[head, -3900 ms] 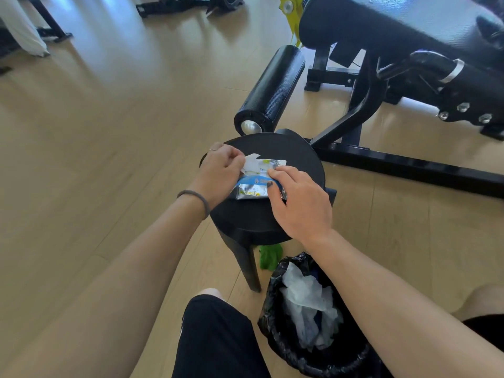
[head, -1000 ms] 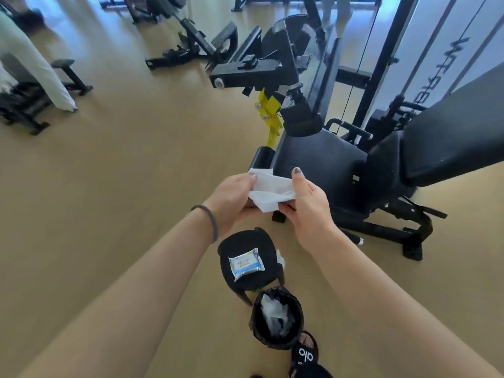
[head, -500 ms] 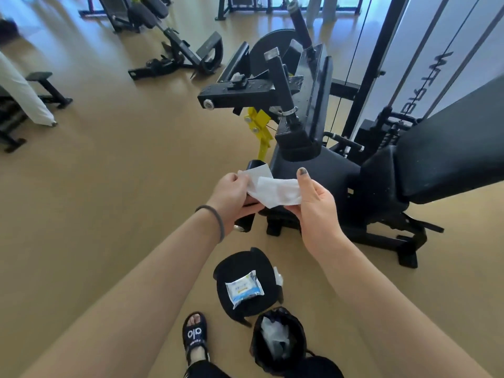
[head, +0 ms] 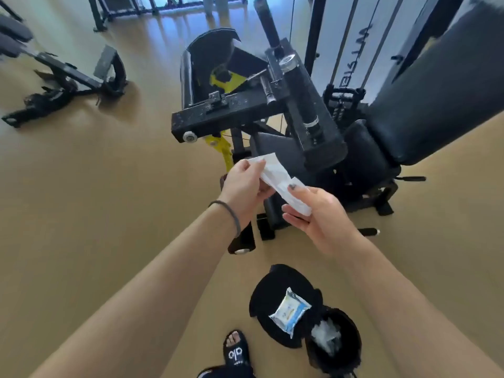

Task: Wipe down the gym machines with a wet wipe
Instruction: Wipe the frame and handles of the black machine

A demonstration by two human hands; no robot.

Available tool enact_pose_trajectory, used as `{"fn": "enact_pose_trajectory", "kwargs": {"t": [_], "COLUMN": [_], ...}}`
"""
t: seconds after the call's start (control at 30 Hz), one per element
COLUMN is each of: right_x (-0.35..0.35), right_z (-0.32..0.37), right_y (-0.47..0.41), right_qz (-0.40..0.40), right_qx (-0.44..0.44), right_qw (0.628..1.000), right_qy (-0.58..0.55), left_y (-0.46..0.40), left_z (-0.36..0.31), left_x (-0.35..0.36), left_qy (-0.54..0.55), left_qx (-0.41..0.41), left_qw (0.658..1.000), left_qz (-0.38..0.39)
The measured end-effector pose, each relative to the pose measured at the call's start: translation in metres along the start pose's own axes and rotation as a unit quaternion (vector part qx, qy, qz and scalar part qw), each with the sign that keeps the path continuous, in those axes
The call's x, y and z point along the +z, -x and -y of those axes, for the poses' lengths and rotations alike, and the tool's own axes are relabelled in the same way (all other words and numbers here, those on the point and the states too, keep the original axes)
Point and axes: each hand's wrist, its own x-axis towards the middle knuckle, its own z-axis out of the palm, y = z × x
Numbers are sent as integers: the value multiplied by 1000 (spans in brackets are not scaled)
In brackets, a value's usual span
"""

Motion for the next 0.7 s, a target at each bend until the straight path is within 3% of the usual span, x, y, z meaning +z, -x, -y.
{"fn": "enact_pose_trajectory", "kwargs": {"t": [0.17, 0.33, 0.47, 0.7], "right_x": [11, 4, 1, 8], "right_z": [10, 15, 25, 57], "right_y": [3, -2, -5, -39], "right_qz": [-23, -73, -55, -180], "right_qx": [-57, -102, -107, -131], "right_qw": [998, 989, 984, 958], "right_qy": [1, -74, -134, -181], "left_y": [-16, -25, -30, -67], "left_z": [-19, -27, -33, -67], "left_x": [-1, 12, 18, 20], "left_qy": [-45, -35, 41, 160], "left_qx": [3, -12, -18, -31], "left_qw": [997, 996, 996, 986], "left_qz": [55, 83, 78, 31]}}
